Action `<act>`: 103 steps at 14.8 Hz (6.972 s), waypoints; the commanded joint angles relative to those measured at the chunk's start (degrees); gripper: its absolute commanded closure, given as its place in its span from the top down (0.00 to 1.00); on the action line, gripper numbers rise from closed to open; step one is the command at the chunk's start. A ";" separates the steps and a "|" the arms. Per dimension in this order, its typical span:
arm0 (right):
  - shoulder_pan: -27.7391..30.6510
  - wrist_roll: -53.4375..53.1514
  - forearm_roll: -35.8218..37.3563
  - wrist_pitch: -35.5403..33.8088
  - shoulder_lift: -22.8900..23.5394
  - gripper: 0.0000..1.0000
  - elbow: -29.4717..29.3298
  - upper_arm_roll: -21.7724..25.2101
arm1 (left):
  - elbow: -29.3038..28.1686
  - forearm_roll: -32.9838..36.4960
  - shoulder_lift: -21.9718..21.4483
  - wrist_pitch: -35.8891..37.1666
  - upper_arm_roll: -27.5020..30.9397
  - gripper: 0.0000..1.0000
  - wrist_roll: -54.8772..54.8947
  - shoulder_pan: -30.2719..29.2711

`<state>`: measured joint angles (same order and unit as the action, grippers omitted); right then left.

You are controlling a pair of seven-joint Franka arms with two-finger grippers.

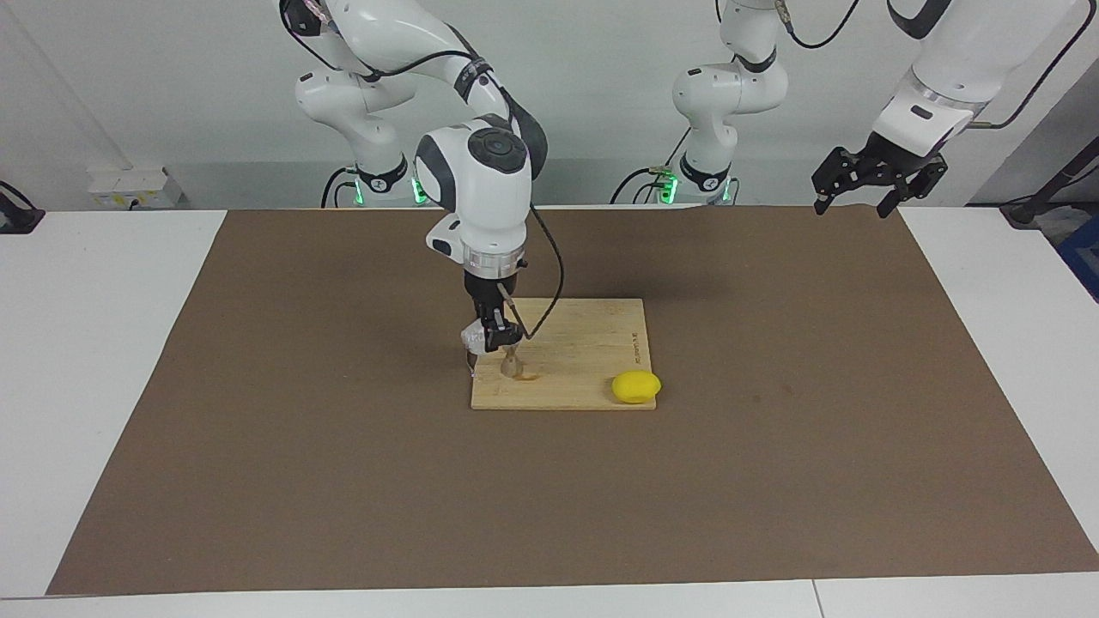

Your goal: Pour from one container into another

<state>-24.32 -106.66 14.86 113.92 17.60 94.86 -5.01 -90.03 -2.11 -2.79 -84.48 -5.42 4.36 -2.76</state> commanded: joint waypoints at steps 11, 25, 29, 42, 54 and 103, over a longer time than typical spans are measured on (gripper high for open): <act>-0.47 -1.62 2.37 -0.54 -0.82 0.08 0.15 -0.35 | -0.41 -0.61 -0.72 1.25 -0.20 1.00 0.65 -0.49; 3.05 -1.01 -10.02 -0.19 -0.20 0.09 -0.20 -0.27 | -0.41 -0.61 -0.81 1.25 -0.20 1.00 0.65 -0.49; 4.63 -0.22 -13.71 -0.19 -0.11 0.09 0.06 -0.27 | -0.41 -0.61 -0.72 1.25 -0.29 1.00 0.65 -0.49; 23.94 28.04 -47.79 6.13 -3.54 0.08 15.15 -0.27 | -0.41 -0.61 -0.72 1.34 -0.20 1.00 0.65 -0.49; 35.65 55.60 -64.61 5.00 -0.20 0.10 24.40 -0.18 | -0.41 -0.61 -0.72 1.34 -0.20 1.00 0.65 -0.49; 25.37 95.75 -13.81 -23.22 -18.84 1.00 0.23 0.17 | -0.41 -0.61 -0.72 1.25 -0.20 1.00 0.65 -0.49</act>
<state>0.19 -14.45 1.01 91.33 -0.76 94.89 -4.43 -90.03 -2.12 -2.79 -83.69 -5.50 4.36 -2.76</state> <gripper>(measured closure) 0.000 0.000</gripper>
